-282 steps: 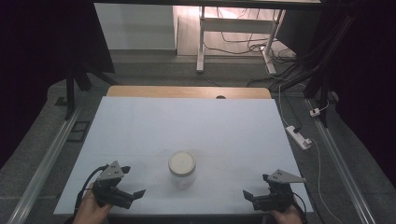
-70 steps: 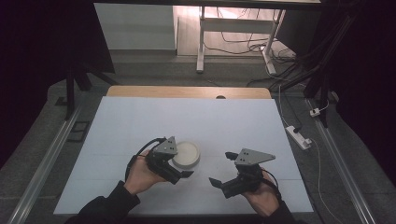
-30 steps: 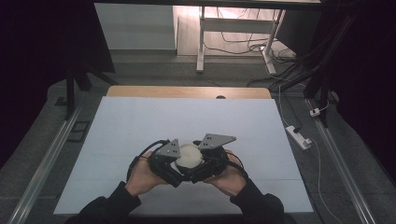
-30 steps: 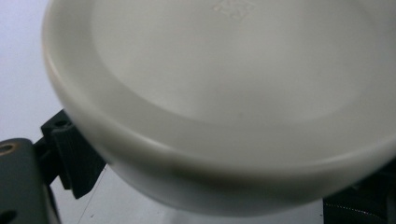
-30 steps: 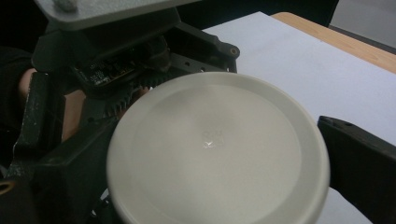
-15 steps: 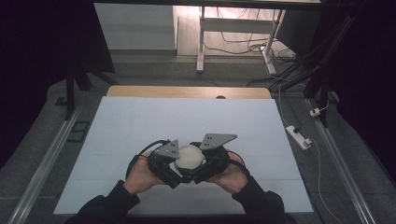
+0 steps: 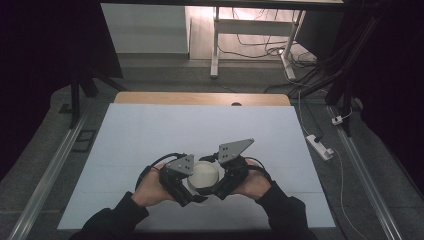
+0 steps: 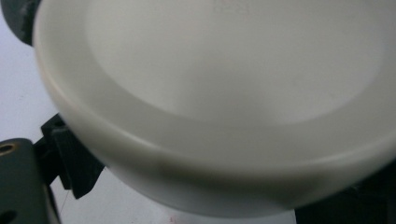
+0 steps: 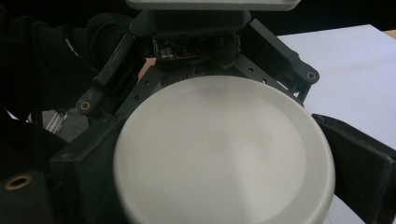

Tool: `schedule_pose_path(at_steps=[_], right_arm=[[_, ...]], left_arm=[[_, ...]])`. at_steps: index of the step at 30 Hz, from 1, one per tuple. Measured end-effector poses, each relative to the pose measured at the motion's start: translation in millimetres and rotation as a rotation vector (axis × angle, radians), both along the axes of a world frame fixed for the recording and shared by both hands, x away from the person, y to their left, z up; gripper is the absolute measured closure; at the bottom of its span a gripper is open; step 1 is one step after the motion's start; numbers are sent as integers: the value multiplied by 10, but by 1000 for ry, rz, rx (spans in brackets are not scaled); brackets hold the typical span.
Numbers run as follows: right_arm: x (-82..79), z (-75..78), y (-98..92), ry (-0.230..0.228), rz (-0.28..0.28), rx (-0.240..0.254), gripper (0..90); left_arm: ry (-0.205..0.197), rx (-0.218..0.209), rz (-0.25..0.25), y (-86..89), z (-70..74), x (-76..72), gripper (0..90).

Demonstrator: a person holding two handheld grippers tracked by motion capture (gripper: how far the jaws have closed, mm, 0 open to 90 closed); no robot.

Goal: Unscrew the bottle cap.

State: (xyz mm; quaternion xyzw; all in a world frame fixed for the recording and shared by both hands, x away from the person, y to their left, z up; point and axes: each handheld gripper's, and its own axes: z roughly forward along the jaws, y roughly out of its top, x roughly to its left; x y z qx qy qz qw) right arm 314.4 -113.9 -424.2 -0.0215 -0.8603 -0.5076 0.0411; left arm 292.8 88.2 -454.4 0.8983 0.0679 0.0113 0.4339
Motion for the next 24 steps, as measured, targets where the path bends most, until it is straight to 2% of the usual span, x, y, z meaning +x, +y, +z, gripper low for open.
schedule_pose_path(at_steps=[3,7,8,9,11,12,15,19,24], right_arm=[[-17,-2,12,19,-19,12,0],[-62,73,13,9,-81,17,0],[-62,73,13,9,-81,17,0],[-93,122,1,-8,-144,18,0],[-117,148,-5,-27,-208,12,0],[-128,151,-6,-35,-236,11,0],[-148,139,10,-30,-314,-3,0],[-159,96,49,-41,-366,7,0],[-162,54,78,-28,-382,29,20]], left_arm=[[-1,-6,9,4,8,5,77],[-2,-8,44,18,18,11,77],[-2,-8,44,18,18,11,77],[-3,-12,72,27,19,19,77],[-1,-15,106,35,24,27,77],[-1,-15,106,35,24,27,77],[-7,-9,168,57,32,43,77],[-14,2,195,60,30,44,77],[-12,3,210,38,35,34,77]])
